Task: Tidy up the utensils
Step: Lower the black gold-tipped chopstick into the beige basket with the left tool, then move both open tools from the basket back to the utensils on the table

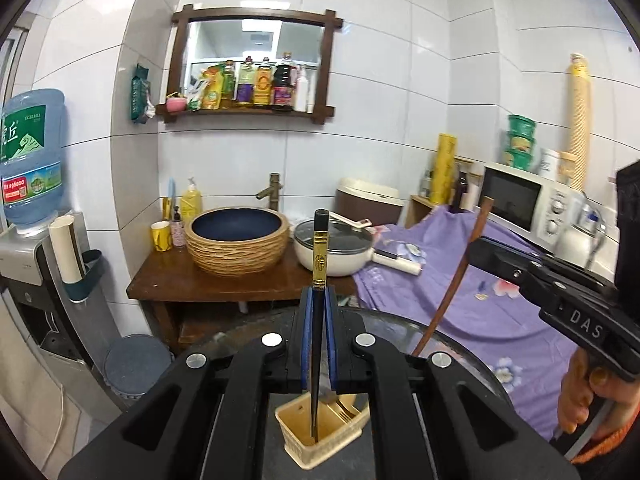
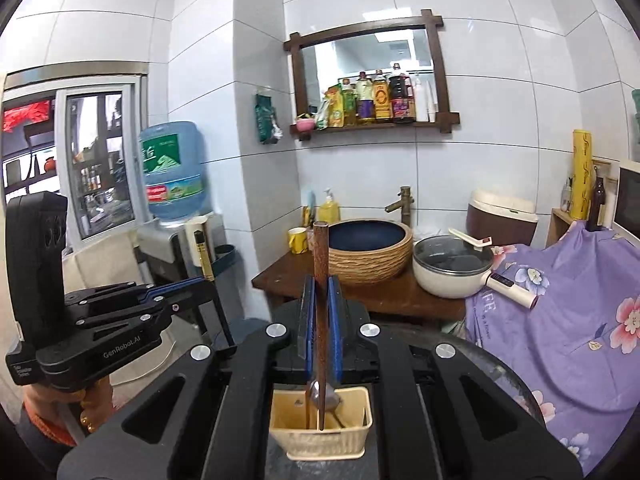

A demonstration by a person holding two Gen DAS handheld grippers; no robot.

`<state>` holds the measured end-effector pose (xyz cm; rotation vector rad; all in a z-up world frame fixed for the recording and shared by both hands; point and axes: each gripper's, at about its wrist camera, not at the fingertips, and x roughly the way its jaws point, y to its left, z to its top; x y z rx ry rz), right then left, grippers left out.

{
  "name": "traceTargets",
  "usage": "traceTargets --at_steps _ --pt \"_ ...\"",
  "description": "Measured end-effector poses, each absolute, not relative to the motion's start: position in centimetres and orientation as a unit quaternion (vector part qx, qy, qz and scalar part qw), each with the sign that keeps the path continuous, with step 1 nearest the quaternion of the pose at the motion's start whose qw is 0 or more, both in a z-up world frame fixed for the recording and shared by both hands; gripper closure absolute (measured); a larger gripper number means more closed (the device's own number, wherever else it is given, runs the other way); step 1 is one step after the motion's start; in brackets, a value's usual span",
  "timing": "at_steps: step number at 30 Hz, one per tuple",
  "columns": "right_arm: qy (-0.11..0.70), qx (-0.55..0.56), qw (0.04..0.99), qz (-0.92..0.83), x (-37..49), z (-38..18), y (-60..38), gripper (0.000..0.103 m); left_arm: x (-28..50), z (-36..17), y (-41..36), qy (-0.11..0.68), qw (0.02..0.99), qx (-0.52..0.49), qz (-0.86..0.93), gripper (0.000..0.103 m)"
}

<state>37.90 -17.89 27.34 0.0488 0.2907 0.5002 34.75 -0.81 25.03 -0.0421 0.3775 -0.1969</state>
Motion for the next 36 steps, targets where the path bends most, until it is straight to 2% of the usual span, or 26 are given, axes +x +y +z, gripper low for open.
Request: traceTargets --at_steps 6,14,22,29,31,32,33,34,35,36 --pt "0.158 0.026 0.961 0.228 41.4 23.1 -16.7 0.096 38.2 21.0 -0.6 0.216 0.973 -0.032 -0.076 0.097" --pt "0.207 0.016 0.955 0.210 43.3 16.2 -15.8 0.096 39.0 15.0 -1.3 0.263 0.960 -0.032 -0.087 0.097" --pt "0.233 0.015 0.951 0.201 44.0 13.1 -15.9 0.096 39.7 11.4 -1.6 0.298 0.950 -0.034 -0.085 0.097" --pt "0.232 0.023 0.952 0.196 44.5 12.8 -16.7 0.095 39.9 10.5 -1.7 0.308 0.947 -0.033 -0.086 0.097" --pt "0.232 0.023 0.953 0.193 44.3 12.7 -16.8 0.089 39.6 10.5 -1.7 0.302 0.949 -0.035 -0.086 0.096" --pt "0.230 0.023 0.954 0.192 44.2 12.5 -16.9 0.076 39.4 10.5 -1.7 0.300 0.949 -0.033 -0.088 0.095" --pt "0.229 0.026 0.954 0.191 44.1 12.4 -17.1 0.057 39.3 10.5 -1.7 0.300 0.949 -0.031 -0.089 0.093" --pt "0.226 0.031 0.955 0.190 43.8 12.4 -17.3 0.052 39.0 10.5 -1.7 0.299 0.950 -0.030 -0.089 0.086" --pt "0.216 0.039 0.957 0.189 43.3 12.4 -17.7 0.052 38.8 10.6 -1.7 0.297 0.950 -0.031 -0.088 0.081" --pt "0.212 0.040 0.958 0.189 42.9 12.4 -18.0 0.052 38.2 10.6 -1.6 0.290 0.953 -0.034 -0.086 0.069"
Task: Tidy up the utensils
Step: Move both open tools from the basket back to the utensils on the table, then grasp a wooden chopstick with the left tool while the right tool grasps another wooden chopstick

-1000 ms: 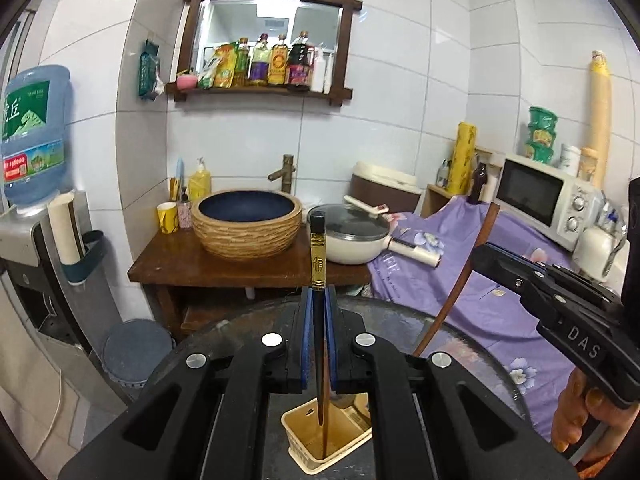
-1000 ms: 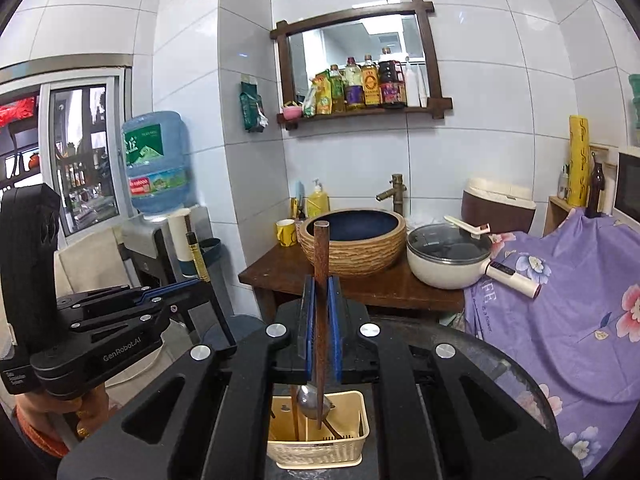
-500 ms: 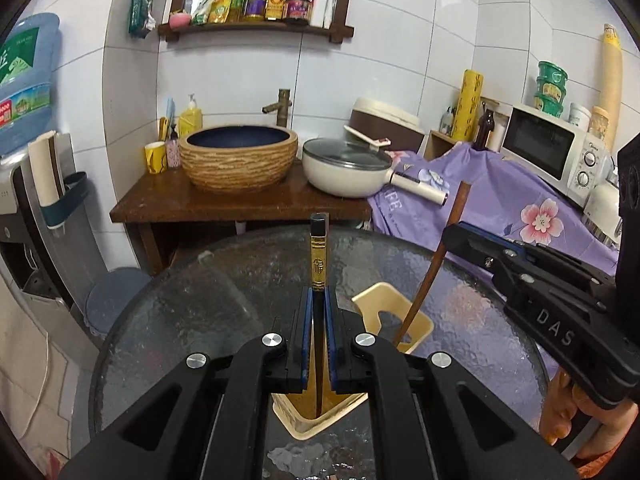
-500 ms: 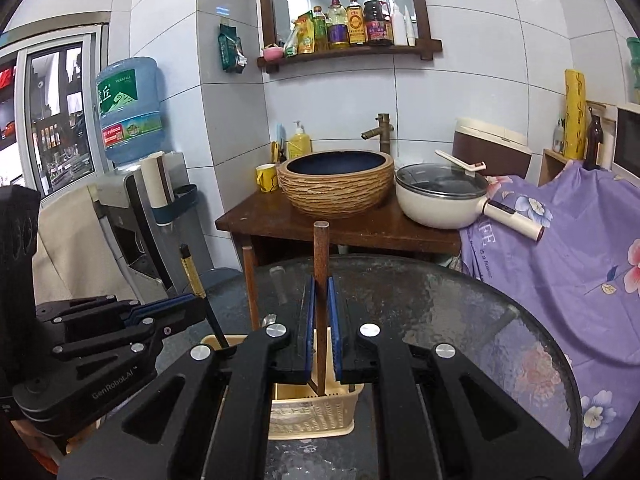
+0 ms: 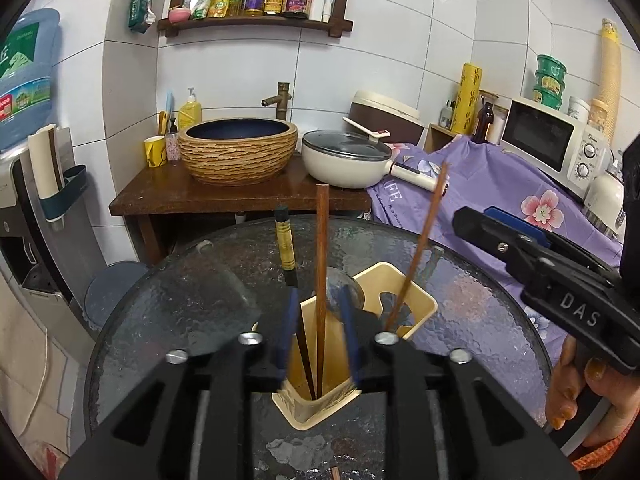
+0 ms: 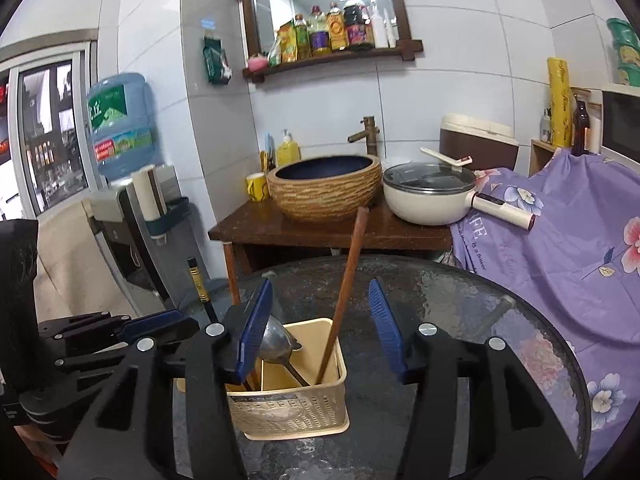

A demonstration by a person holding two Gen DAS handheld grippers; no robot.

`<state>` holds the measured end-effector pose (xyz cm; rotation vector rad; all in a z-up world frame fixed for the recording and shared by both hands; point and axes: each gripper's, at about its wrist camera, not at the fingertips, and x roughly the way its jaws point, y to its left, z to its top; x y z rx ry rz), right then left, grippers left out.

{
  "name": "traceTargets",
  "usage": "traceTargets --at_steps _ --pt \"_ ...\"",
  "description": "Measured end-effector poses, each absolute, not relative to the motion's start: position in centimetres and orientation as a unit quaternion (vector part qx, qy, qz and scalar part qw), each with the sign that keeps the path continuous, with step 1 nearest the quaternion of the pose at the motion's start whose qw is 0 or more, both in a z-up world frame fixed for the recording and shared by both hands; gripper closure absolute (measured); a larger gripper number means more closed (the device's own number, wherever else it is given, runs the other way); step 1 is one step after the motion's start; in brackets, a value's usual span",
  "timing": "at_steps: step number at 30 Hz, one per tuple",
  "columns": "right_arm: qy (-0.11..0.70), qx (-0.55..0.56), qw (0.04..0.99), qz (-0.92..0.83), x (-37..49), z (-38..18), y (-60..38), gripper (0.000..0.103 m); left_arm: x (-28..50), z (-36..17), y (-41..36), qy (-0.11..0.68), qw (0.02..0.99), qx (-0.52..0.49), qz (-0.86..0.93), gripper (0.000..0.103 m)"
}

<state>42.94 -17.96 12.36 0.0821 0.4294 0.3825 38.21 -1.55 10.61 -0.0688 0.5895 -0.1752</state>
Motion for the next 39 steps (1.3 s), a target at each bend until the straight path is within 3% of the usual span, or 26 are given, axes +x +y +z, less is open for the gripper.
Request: traceTargets --at_steps 2,4,7,14,21,29,39 --pt "0.208 0.035 0.961 0.180 41.9 12.2 -18.4 0.052 37.1 10.7 -1.4 0.278 0.956 -0.037 -0.086 0.051" --pt "0.213 0.025 0.962 0.171 40.6 11.7 -18.7 0.052 35.8 10.4 -1.3 0.271 0.958 -0.037 -0.084 0.045" --pt "0.230 0.010 0.959 0.165 38.7 10.1 -19.0 0.052 33.8 9.2 -1.2 0.277 0.956 -0.033 -0.087 0.029" --pt "0.304 -0.010 0.940 0.156 33.7 3.8 -19.8 0.052 29.6 4.5 -0.7 0.309 0.949 -0.017 -0.066 0.026" --pt "0.361 -0.035 0.923 0.127 29.9 -2.2 -20.1 0.052 27.1 -1.1 -0.1 0.371 0.927 -0.016 -0.053 0.028" --pt "0.414 -0.016 0.902 0.122 27.9 -6.2 -20.2 0.053 25.5 -4.8 -0.6 0.423 0.903 -0.020 -0.069 0.059" --pt "0.432 -0.017 0.893 0.129 26.7 -7.4 -19.1 0.059 24.0 -5.7 -2.9 0.436 0.893 -0.013 -0.109 0.069"
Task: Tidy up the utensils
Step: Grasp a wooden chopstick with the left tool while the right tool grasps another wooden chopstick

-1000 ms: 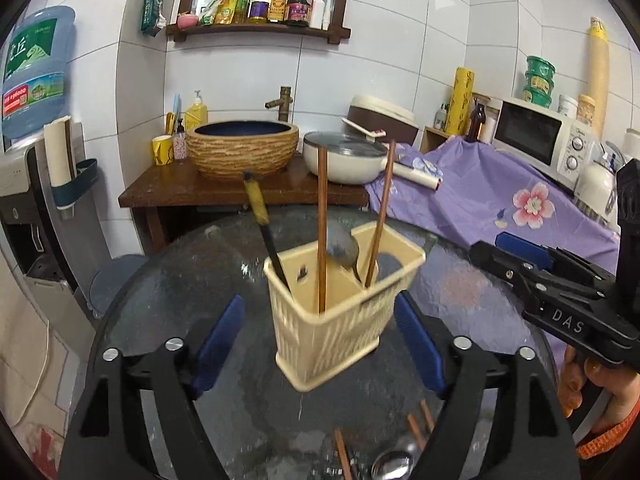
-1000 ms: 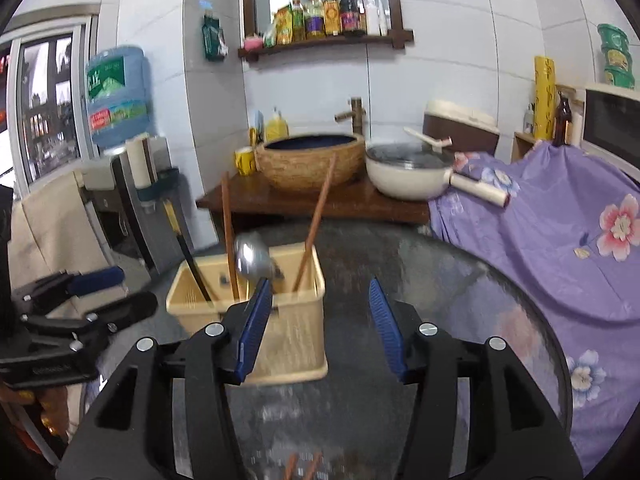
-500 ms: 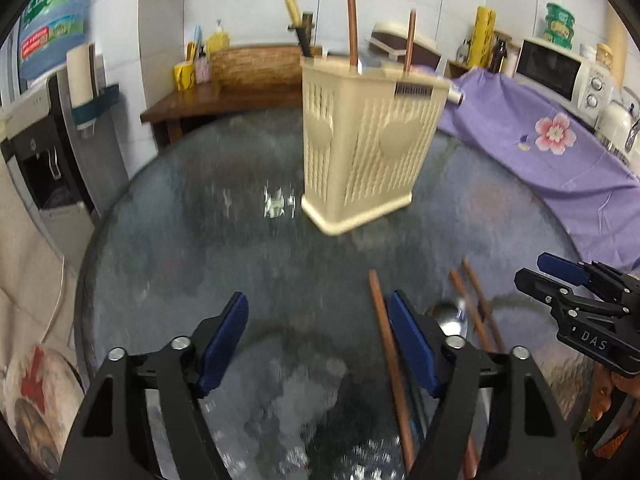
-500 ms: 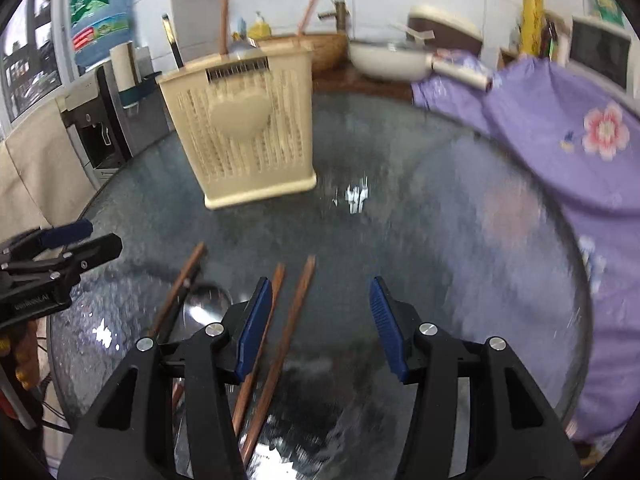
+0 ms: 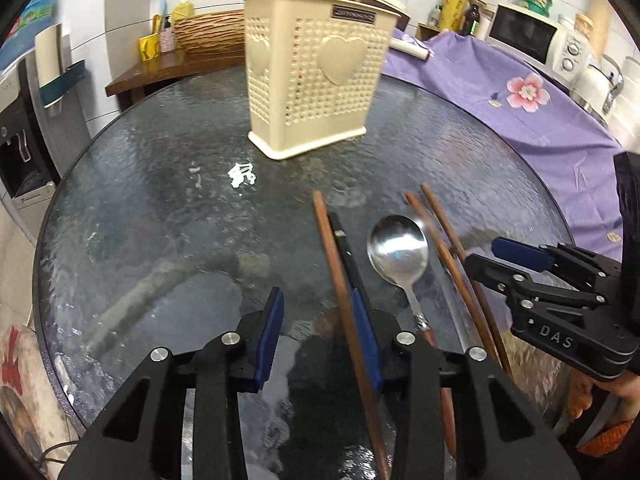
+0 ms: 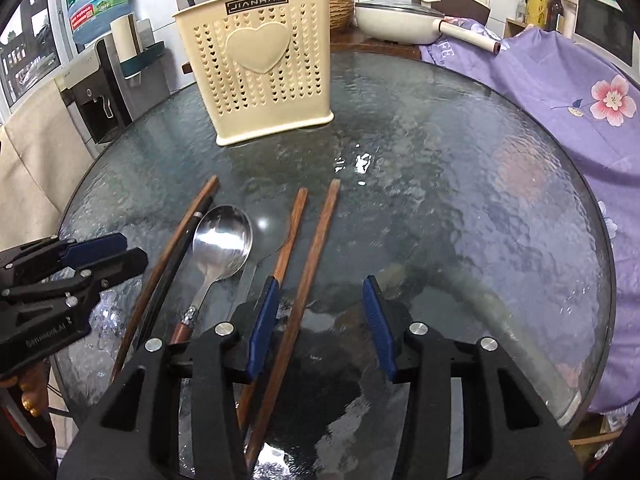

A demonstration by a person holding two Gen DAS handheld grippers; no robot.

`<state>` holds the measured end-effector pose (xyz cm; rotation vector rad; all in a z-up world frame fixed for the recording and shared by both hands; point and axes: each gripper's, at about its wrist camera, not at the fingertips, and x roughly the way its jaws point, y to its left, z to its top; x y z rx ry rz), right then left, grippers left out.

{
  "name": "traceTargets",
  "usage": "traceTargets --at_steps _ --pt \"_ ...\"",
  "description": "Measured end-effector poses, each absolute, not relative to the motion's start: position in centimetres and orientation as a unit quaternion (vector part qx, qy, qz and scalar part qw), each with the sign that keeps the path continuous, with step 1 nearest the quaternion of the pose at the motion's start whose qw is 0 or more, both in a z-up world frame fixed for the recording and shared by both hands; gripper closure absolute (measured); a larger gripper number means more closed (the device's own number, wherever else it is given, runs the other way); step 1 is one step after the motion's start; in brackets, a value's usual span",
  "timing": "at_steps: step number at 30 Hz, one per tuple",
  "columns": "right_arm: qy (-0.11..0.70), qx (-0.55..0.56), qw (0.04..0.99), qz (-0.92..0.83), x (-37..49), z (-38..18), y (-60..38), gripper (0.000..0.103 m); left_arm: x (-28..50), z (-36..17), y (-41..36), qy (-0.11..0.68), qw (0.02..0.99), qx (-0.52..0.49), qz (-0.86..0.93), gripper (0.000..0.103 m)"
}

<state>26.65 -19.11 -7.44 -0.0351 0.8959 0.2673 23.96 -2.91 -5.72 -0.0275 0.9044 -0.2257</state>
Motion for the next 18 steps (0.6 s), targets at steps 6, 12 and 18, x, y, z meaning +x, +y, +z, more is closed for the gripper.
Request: traceTargets --at_steps 6,12,18 --pt "0.436 -0.019 0.890 0.129 26.5 -7.7 -18.9 0.063 23.7 -6.2 -3.6 0.444 0.889 -0.005 -0.116 0.075" --pt "0.439 -0.020 0.889 0.124 26.6 -7.7 -18.9 0.067 23.7 -6.5 -4.0 0.449 0.886 0.006 -0.114 0.081" --pt "0.445 -0.022 0.887 0.123 27.0 -7.8 -18.8 0.071 23.8 -6.7 -4.4 0.448 0.887 0.013 -0.112 0.082"
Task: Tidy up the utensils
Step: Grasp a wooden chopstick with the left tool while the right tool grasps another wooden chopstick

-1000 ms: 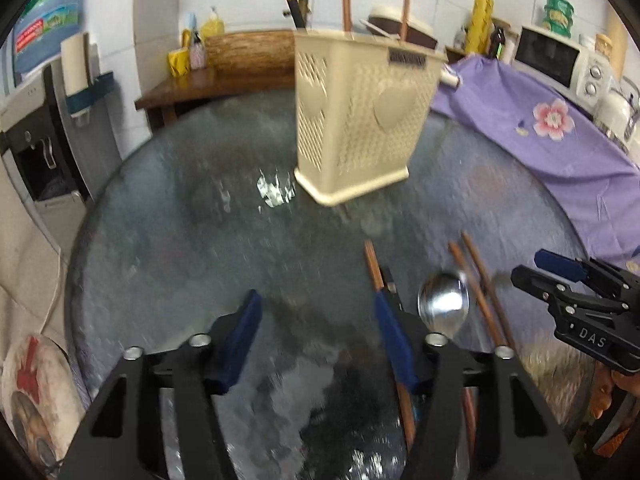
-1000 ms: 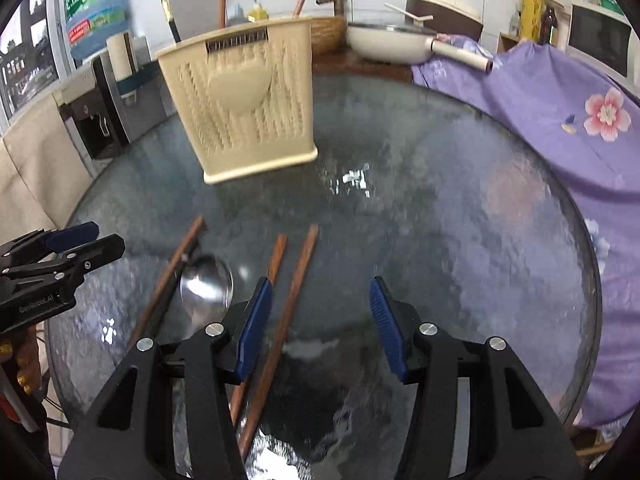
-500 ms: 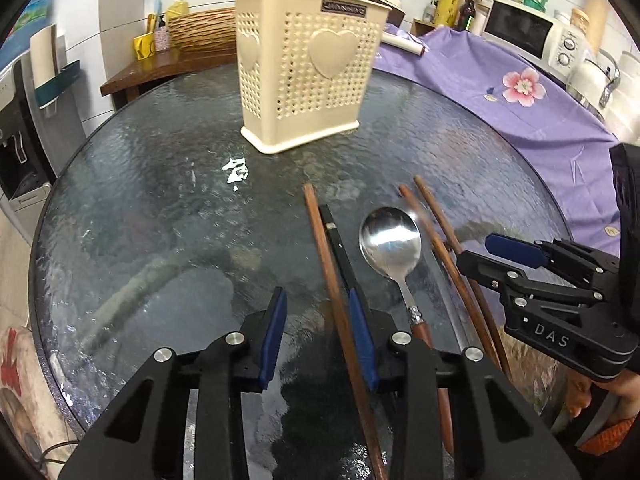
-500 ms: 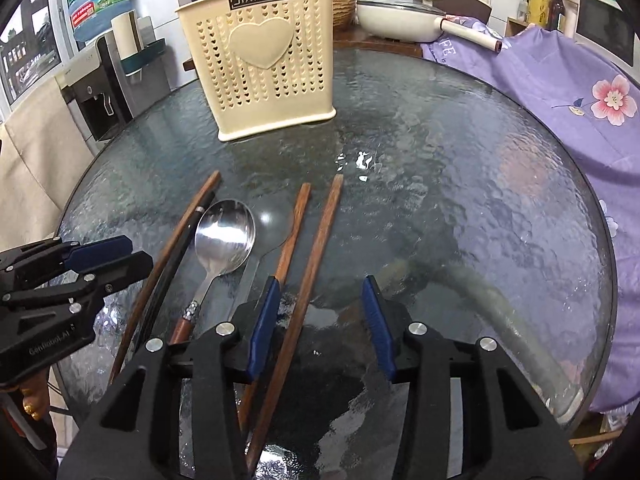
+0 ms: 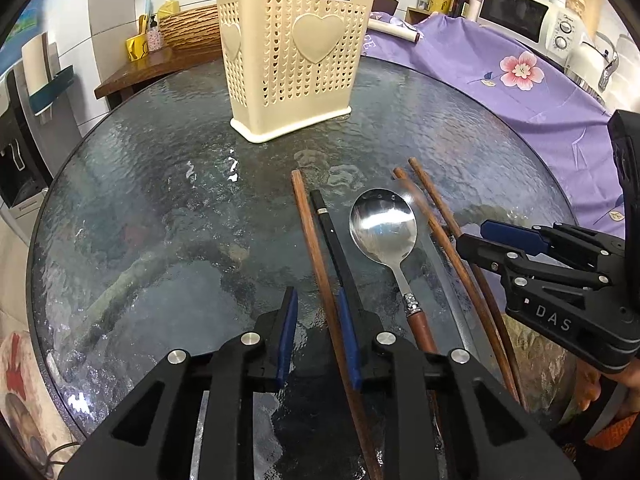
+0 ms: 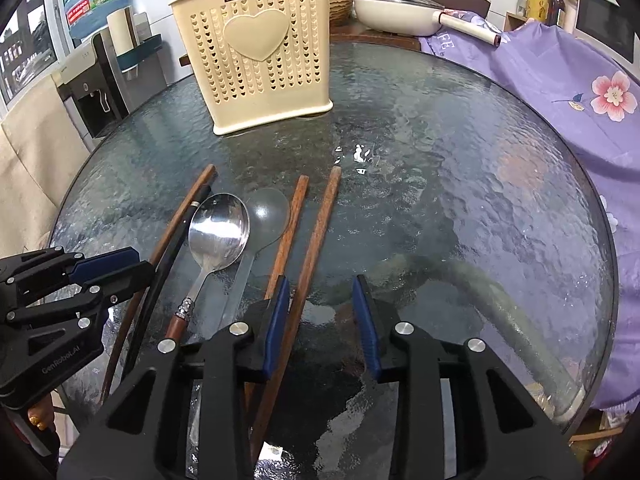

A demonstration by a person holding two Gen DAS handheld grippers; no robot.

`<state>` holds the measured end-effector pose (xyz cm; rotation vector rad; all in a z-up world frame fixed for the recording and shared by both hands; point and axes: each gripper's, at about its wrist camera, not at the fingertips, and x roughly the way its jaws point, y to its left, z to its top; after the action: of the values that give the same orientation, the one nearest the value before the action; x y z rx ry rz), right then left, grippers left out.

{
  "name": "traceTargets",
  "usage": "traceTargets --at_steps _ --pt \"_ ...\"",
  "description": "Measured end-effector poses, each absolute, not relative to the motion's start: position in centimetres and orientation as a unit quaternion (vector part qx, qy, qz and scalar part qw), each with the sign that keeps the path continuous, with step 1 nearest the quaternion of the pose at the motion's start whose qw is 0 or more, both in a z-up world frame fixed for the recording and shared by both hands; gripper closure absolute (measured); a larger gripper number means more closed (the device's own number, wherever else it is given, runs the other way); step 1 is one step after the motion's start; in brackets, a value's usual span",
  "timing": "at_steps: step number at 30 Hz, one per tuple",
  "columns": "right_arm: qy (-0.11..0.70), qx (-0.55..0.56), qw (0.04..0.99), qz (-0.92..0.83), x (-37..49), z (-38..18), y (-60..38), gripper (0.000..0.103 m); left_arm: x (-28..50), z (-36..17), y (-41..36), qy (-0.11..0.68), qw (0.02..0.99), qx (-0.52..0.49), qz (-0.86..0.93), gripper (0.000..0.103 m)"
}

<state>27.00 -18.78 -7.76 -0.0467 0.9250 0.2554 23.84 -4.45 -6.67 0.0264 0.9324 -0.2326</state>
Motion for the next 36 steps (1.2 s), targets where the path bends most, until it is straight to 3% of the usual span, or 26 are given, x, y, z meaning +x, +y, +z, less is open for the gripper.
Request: traceTargets --at_steps 9,24,36 --pt "0.449 -0.029 0.885 0.119 28.2 -7.7 -19.1 0.079 24.8 -6.7 -4.3 0.449 0.888 0.020 -0.100 0.083" --pt "0.466 -0.026 0.877 0.113 31.7 -7.6 -18.7 0.079 29.2 -6.6 -4.5 0.462 0.881 0.015 -0.103 0.083" --pt "0.466 -0.019 0.879 0.099 34.3 -7.7 -17.8 0.085 31.1 -6.5 -4.4 0.464 0.880 -0.003 -0.103 0.091"
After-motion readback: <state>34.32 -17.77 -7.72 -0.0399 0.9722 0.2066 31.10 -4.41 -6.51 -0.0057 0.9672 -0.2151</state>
